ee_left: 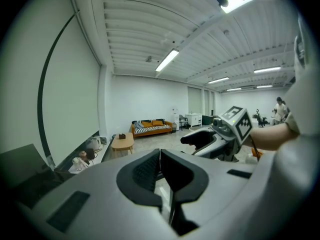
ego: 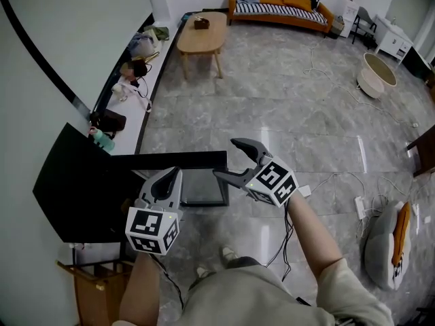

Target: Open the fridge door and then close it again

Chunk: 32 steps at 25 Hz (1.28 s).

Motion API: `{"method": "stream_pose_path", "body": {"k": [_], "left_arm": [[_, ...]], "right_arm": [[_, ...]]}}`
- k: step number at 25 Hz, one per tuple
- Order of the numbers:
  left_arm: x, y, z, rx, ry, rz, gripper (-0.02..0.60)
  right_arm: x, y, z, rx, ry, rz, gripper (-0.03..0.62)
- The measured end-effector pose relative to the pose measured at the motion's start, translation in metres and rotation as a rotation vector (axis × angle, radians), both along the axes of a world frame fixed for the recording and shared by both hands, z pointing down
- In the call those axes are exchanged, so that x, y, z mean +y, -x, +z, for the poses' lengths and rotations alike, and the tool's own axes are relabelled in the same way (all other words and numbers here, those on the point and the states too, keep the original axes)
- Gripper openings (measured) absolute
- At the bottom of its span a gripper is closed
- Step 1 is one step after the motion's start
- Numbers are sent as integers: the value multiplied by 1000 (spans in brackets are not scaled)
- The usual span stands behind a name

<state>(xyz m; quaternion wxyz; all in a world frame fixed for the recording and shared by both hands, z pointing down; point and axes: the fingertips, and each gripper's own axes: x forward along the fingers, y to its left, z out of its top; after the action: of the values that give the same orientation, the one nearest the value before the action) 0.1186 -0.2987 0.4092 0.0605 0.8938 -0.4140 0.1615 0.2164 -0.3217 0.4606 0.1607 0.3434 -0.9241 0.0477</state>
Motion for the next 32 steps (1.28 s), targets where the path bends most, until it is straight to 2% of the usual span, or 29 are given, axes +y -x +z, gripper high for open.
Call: {"method": "stream_pose_path", "body": {"k": [4, 8, 12, 19, 21, 22, 23, 32], "left_arm": [[1, 0, 6, -1, 18, -9, 8], [2, 4, 14, 0, 34, -24, 8], [4, 7, 22, -2, 50, -30, 9], [4, 16, 31, -18, 69, -31, 9], [4, 17, 32, -23, 75, -31, 9], [3, 17, 32, -24, 77, -30, 9], [3, 17, 33, -25, 79, -28, 9], [7, 20, 30, -26, 83, -39, 9]], "right_arm": [[-8, 1, 16, -11, 45, -27, 336], [-9, 11, 29, -70, 107, -84, 336], [-13, 21, 40, -56, 120, -123, 336], [-19, 33, 49, -91, 160, -146, 333], [-18, 32, 48, -92, 159, -155, 319], [-18, 31, 48, -87, 153, -157, 285], [-18, 31, 48, -81, 148, -159, 278], [-6, 34, 47, -49, 143, -190, 252]]}}
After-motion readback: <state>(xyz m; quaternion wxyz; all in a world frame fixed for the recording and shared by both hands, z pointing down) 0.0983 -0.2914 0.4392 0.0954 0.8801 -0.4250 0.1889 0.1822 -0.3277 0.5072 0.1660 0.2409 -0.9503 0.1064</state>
